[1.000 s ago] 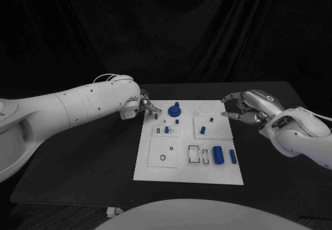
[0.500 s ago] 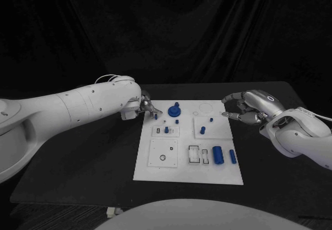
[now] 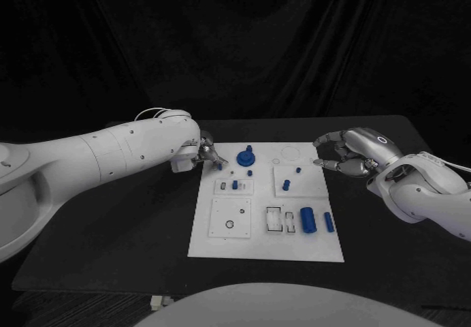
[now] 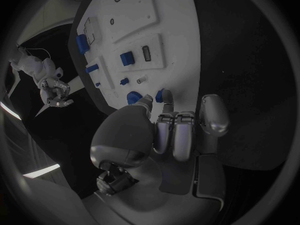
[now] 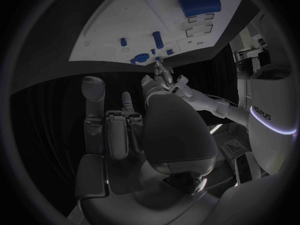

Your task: Assemble the parts on the task board

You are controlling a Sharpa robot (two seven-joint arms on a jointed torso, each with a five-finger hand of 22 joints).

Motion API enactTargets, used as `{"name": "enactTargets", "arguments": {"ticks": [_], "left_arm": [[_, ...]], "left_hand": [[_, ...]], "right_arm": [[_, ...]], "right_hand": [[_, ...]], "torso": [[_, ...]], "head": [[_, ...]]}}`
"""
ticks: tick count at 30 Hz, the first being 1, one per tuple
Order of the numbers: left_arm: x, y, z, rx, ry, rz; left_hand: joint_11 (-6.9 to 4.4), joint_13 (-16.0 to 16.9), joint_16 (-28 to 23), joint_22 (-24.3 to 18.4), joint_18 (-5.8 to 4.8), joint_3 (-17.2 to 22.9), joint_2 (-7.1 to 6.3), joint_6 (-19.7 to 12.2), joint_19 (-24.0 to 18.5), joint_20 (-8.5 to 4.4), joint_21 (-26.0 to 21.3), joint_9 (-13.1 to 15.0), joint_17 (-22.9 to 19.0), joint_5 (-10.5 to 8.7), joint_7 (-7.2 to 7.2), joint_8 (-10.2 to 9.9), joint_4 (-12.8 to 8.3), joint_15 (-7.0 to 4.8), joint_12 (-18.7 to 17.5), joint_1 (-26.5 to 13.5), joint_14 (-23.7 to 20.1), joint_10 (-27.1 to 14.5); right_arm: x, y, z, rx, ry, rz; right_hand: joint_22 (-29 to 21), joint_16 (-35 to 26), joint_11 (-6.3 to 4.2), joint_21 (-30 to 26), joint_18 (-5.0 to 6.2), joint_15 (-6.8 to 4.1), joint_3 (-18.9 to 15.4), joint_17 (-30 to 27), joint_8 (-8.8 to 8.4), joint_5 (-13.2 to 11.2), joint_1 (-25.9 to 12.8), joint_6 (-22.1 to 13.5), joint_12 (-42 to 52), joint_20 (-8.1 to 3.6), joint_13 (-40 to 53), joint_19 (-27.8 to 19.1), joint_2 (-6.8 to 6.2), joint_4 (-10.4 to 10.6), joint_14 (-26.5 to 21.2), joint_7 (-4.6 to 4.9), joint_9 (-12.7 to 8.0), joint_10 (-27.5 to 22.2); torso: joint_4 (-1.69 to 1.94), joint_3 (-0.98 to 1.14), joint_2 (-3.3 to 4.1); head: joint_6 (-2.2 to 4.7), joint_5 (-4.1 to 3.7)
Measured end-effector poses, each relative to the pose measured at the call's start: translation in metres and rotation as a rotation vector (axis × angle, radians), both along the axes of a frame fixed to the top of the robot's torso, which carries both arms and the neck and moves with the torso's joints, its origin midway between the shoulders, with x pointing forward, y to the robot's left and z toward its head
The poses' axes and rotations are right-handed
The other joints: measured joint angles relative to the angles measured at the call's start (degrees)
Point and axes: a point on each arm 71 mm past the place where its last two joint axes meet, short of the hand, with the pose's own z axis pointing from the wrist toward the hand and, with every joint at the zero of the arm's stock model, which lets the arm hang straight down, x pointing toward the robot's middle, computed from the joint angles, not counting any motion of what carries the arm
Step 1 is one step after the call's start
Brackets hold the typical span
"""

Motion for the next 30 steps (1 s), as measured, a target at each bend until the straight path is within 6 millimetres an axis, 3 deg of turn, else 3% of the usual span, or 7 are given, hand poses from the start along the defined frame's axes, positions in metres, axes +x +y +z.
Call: {"name": "enactTargets", "arguments": {"ticks": [8, 11, 13, 15, 21, 25, 30], "left_arm": [[-0.0006, -0.0003, -0.0007, -0.001, 0.003, -0.004], [-0.0007, -0.0002, -0.0008, -0.003, 0.003, -0.006], [-0.0008, -0.0002, -0.0008, -0.006, 0.002, -0.007], [-0.001, -0.0003, -0.0008, -0.009, 0.001, -0.009], [-0.0018, 0.0004, -0.0012, -0.017, 0.0, -0.015], [-0.0021, 0.002, -0.0011, -0.021, -0.001, -0.016], [-0.0037, 0.0049, -0.001, -0.03, -0.003, -0.02]], "left_hand": [[0.0, 0.0, 0.0, 0.29, 0.0, 1.61, 1.39, 0.0, 0.0, 0.0, -0.34, -0.14, 0.0, 4.33, 0.0, -0.62, -1.56, 0.0, 0.0, 1.89, 0.0, 0.0], [0.0, 0.0, 0.0, 0.47, 0.0, 3.8, 1.88, -0.59, 0.0, -0.01, -0.34, -0.25, 0.0, 9.22, -0.1, -1.55, -1.99, 0.0, 0.0, 3.23, 0.0, 0.0], [0.0, 0.0, 0.0, 0.52, 0.0, 4.61, 1.99, -0.67, 0.01, -0.01, -0.37, -0.26, 0.0, 11.13, -0.17, -1.7, -2.15, 0.0, 0.0, 3.38, 0.0, 0.0], [0.0, 0.0, 0.0, 0.59, 0.0, 6.38, 1.49, -0.77, 0.01, -0.01, -0.63, -0.21, 0.0, 14.55, -0.07, -1.76, -2.66, 0.0, 0.0, 4.21, 0.0, 0.0], [0.26, 0.0, 0.0, 0.82, 0.0, 12.81, -0.2, -1.54, -0.19, 0.19, -0.86, 0.57, 0.0, 18.92, 0.32, -1.9, -4.58, 0.0, 0.0, 5.72, 0.0, 0.0], [0.4, 0.0, 0.0, 1.04, 0.0, 15.68, -1.94, -1.55, -0.19, 0.19, -1.09, 1.17, 0.0, 20.38, 0.34, -1.9, -4.21, 0.0, 0.0, 4.98, 0.0, -0.01], [0.4, -0.01, 0.0, 1.31, 0.0, 16.67, -2.79, -1.56, -0.19, 0.19, -1.09, 1.59, 0.0, 21.06, 0.36, -1.89, -3.25, 0.0, 0.0, 4.19, 0.0, -0.01]], "right_arm": [[-0.0003, 0.0, -0.0001, -0.001, 0.002, 0.0], [-0.0005, -0.0005, -0.0001, -0.001, 0.003, -0.001], [-0.0006, -0.0007, -0.0001, -0.002, 0.004, -0.001], [-0.0007, -0.001, -0.0002, -0.002, 0.005, -0.002], [-0.0009, -0.0009, -0.0003, -0.003, 0.007, -0.001], [-0.001, -0.0013, -0.0004, -0.001, 0.011, -0.003], [-0.001, -0.0023, -0.0005, 0.004, 0.017, -0.009]], "right_hand": [[0.0, 0.0, 0.0, 0.0, 0.0, 0.0, 0.0, 0.0, 0.0, 0.0, 0.0, 0.21, 0.0, 0.0, 0.0, 0.0, 0.0, 0.0, 0.0, -0.2, -0.09, 0.0], [0.0, 0.0, 0.0, 0.0, 0.0, 0.0, 0.0, 0.0, 0.0, 0.0, 0.0, 0.21, 0.0, 0.0, 0.0, 0.0, 0.0, 0.0, 0.0, -0.2, -0.09, 0.0], [0.0, -0.19, 0.0, 0.0, 0.0, 0.0, 0.0, 0.0, 0.0, 0.0, 0.0, 0.2, 0.0, 0.0, 0.0, 0.0, 0.0, 0.0, 0.0, -0.21, -0.14, 0.0], [-0.01, -0.21, 0.0, 0.0, 0.0, 0.0, 0.0, 0.0, 0.0, 0.0, 0.0, 0.21, 0.0, 0.0, 0.0, 0.0, 0.0, 0.0, 0.0, -0.2, -0.17, 0.0], [0.0, -0.21, 0.0, 0.0, 0.0, 0.0, 0.0, 0.0, 0.0, 0.0, 0.0, 0.2, 0.0, 0.0, 0.0, 0.0, 0.0, 0.0, 0.0, -0.2, -0.17, 0.0], [-0.01, -0.22, 0.0, -0.24, 0.0, 0.0, 0.0, 0.0, 0.0, 0.0, 0.0, 0.41, 0.0, 0.0, 0.0, 0.0, 0.0, 0.0, 0.0, 0.0, -0.23, 0.0], [-0.01, -0.22, 0.15, -0.24, 0.0, 0.0, -0.16, 0.0, 0.0, 0.0, 0.0, 0.41, 0.0, 0.0, 0.0, 0.0, 0.0, -0.16, 0.0, 0.0, -0.29, 0.15]], "torso": [[-0.02, 0.0, 0.0], [-0.02, 0.0, 0.0], [-0.02, 0.0, 0.02], [-0.02, 0.01, 0.06], [-0.01, 0.01, 0.12], [0.02, 0.01, 0.14], [0.04, 0.01, 0.14]], "head": [[0.0, -0.19], [0.0, -0.18], [0.0, -0.14], [0.0, -0.1], [0.0, 0.07], [0.0, 0.15], [0.0, 0.26]]}}
